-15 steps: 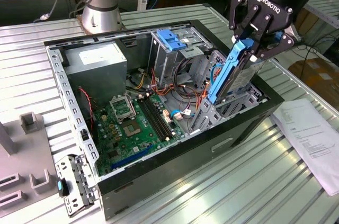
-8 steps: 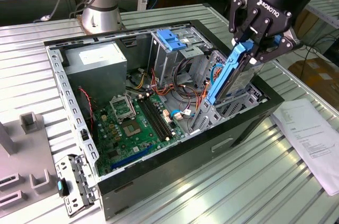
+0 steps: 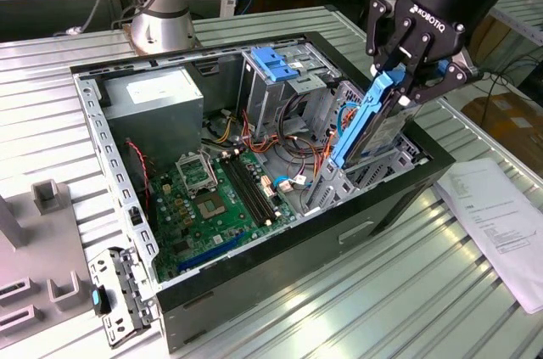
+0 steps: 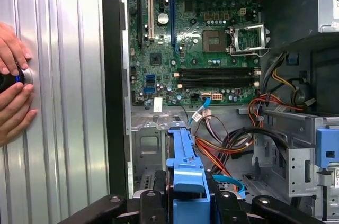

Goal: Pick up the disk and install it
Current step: 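Insert the disk into the insertion slot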

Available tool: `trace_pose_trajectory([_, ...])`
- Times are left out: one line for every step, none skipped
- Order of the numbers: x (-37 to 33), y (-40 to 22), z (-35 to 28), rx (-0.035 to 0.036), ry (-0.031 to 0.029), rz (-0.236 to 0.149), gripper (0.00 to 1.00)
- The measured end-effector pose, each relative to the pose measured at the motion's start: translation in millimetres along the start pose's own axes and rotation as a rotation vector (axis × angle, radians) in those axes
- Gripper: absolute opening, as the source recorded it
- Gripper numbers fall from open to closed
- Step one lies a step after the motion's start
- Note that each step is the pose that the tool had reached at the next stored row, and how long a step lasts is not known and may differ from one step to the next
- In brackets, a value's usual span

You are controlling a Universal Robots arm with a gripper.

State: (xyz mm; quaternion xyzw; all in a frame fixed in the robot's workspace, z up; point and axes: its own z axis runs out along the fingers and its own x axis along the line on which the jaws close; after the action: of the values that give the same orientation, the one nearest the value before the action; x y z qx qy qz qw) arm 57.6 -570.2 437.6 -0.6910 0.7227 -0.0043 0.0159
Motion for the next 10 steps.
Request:
trace_pose_trajectory([0.0,0.0,0.4,0.0012,-0.0001,0.000,0.37])
trace_pose_trajectory([0.0,0.0,0.4,0.0013,0.0001,0.000,0.37])
trace_pose_trajectory([0.0,0.0,0.4,0.0014,0.0001,0.000,0.37])
trace_pose_trajectory([0.0,0.0,0.5,0.0014,0.0000,0.000,0.37])
trace_pose_trajectory([0.0,0.0,0.5,0.0014,0.0001,0.000,0.38])
trace_pose_trajectory([0.0,0.0,0.6,0.0014,-0.0003,0.000,0.45])
trace_pose_trajectory([0.0,0.0,0.6,0.0014,0.0000,0.000,0.45])
trace_pose_trajectory([0.0,-0.4,2.4,0.0014,0.0000,0.000,0.45])
trace_pose_trajectory([0.1,-1.1,5.9,0.0016,0.0001,0.000,0.44])
trace_pose_trajectory([0.0,-3.6,9.7,0.0016,0.0003,0.000,0.37])
